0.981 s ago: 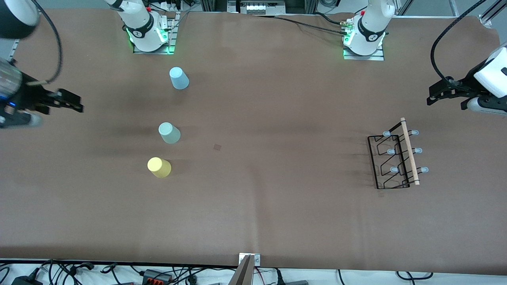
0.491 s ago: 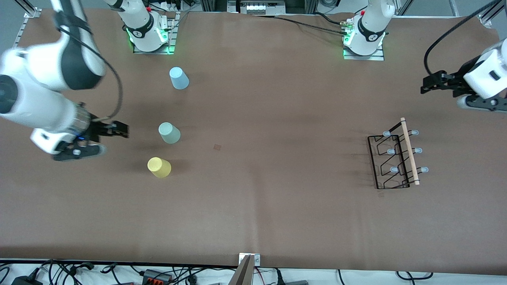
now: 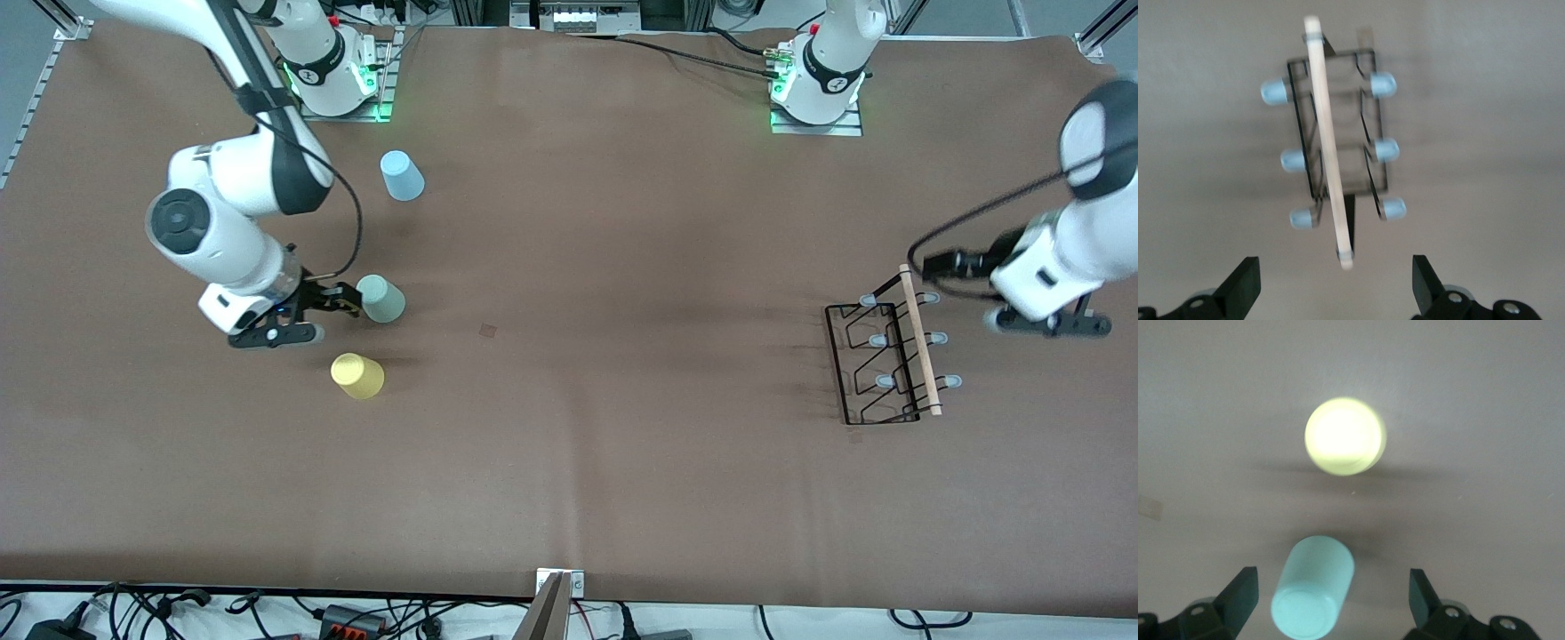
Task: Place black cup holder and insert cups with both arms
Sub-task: 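Grasp the teal cup with the right gripper while the left gripper grasps the handle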
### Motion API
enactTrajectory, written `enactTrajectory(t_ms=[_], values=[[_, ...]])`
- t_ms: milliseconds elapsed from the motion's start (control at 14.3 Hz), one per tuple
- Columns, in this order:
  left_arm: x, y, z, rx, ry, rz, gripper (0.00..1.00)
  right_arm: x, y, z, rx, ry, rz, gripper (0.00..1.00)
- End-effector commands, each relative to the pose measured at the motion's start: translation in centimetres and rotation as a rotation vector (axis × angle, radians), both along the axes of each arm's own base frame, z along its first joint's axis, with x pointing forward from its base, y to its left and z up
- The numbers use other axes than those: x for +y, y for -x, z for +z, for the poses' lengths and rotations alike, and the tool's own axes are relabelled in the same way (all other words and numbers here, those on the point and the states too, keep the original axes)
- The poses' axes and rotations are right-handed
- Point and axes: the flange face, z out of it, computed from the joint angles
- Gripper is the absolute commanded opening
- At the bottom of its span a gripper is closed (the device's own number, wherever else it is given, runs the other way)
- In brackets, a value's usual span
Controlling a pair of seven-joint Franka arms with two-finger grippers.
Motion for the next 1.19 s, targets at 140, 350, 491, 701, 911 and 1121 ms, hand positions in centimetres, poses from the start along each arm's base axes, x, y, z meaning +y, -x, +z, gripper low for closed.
enactTrajectory(t_ms=[140,350,491,701,911,1121], values=[[0.5,-0.3,-4.8,-0.058,-0.022,0.001,1.00,1.5,2.9,-1.5,-0.015,-0.013,-0.045,1.00],[0.3,0.8,-7.7,-0.127,-0.021,-0.009,1.00,1.2,4.0,-3.2,-0.018,-0.013,-0.045,1.00],[0.2,1.2,-8.9,-0.149,-0.021,-0.010,0.99,1.2,4.3,-3.8,-0.006,-0.010,-0.047,1.00],[0.3,0.8,-10.3,-0.183,-0.021,-0.008,0.68,1.6,4.6,-4.5,0.006,-0.007,-0.038,1.00],[0.1,0.8,-10.6,-0.178,-0.023,0.015,0.38,1.7,4.8,-5.3,0.018,-0.005,-0.036,1.00],[0.2,0.9,-11.0,-0.167,-0.022,0.015,0.13,1.9,4.9,-5.9,0.028,-0.002,-0.032,1.00]])
